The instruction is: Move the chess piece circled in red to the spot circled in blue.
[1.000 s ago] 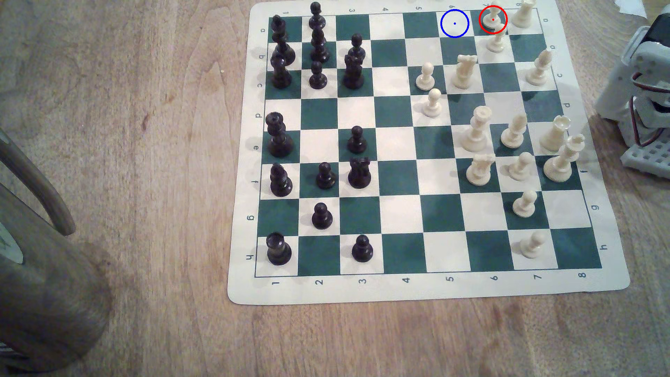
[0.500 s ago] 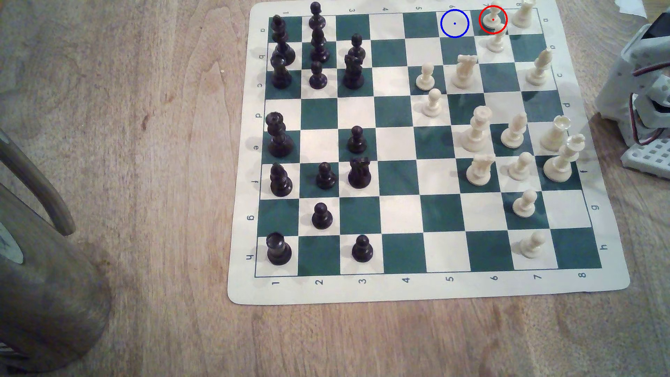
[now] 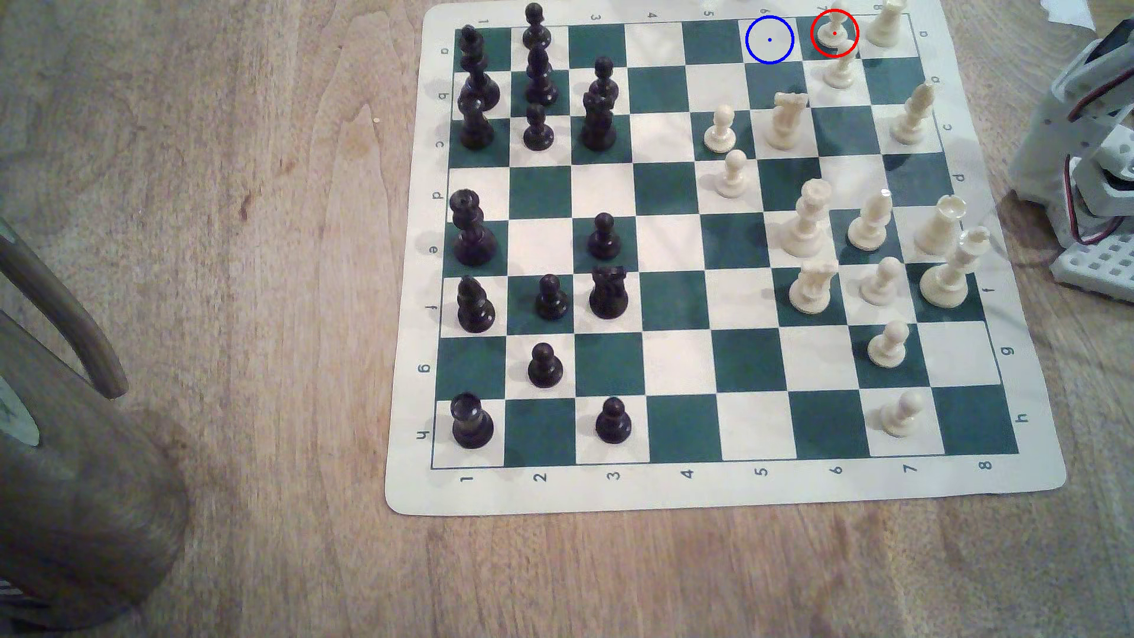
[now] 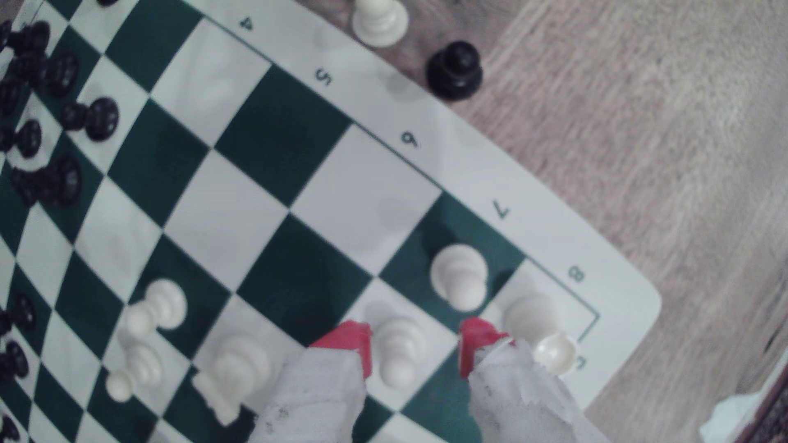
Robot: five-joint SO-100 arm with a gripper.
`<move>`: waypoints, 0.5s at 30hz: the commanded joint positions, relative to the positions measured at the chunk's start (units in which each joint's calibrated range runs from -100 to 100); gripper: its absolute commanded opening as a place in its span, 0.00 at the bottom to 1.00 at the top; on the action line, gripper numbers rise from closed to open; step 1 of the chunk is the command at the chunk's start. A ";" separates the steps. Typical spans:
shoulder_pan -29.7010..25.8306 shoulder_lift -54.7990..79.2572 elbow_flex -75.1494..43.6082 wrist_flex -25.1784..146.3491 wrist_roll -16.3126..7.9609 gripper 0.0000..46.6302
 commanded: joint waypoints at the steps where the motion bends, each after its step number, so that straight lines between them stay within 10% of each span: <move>1: 0.82 1.07 -4.55 -0.47 0.29 0.23; 15: 2.23 7.18 -4.46 -1.54 0.83 0.33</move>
